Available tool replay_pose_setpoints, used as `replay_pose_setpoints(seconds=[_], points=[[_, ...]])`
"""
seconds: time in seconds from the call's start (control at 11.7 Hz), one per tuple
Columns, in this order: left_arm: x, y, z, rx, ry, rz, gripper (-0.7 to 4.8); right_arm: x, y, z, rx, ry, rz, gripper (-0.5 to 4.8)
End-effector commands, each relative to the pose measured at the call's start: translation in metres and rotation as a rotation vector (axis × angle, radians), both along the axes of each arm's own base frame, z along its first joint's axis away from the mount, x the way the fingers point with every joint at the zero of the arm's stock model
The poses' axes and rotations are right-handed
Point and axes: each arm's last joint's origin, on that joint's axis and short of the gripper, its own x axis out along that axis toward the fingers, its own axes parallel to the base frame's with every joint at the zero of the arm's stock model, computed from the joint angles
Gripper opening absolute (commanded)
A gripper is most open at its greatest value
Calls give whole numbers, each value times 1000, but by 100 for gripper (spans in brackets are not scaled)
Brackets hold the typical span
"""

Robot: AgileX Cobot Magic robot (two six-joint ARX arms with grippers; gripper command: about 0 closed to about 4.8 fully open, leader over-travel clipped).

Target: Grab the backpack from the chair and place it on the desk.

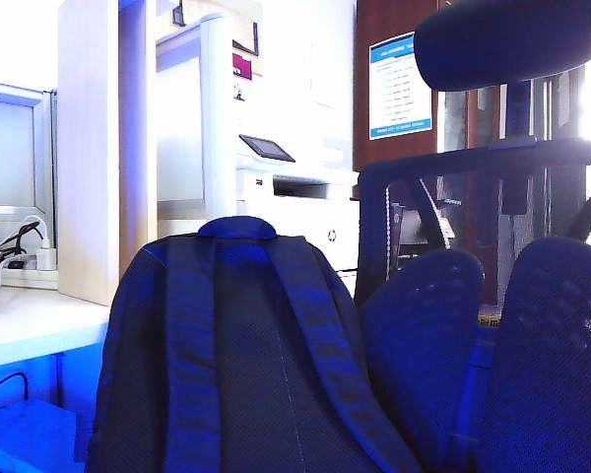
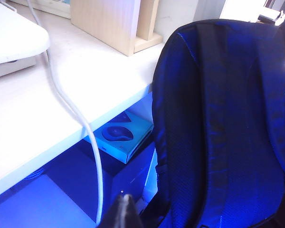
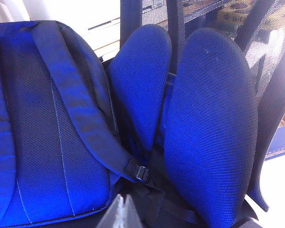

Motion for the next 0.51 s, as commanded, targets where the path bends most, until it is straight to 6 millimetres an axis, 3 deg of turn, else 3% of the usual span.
replay_pose_setpoints(seconds=[0.09,0.51], points=[[0,0,-3,5,16,-2,-5,0,0,0,0,-1,-5,-5],[0,0,-3,3,16,-7,0,0,0,0,0,-1,-5,-4]])
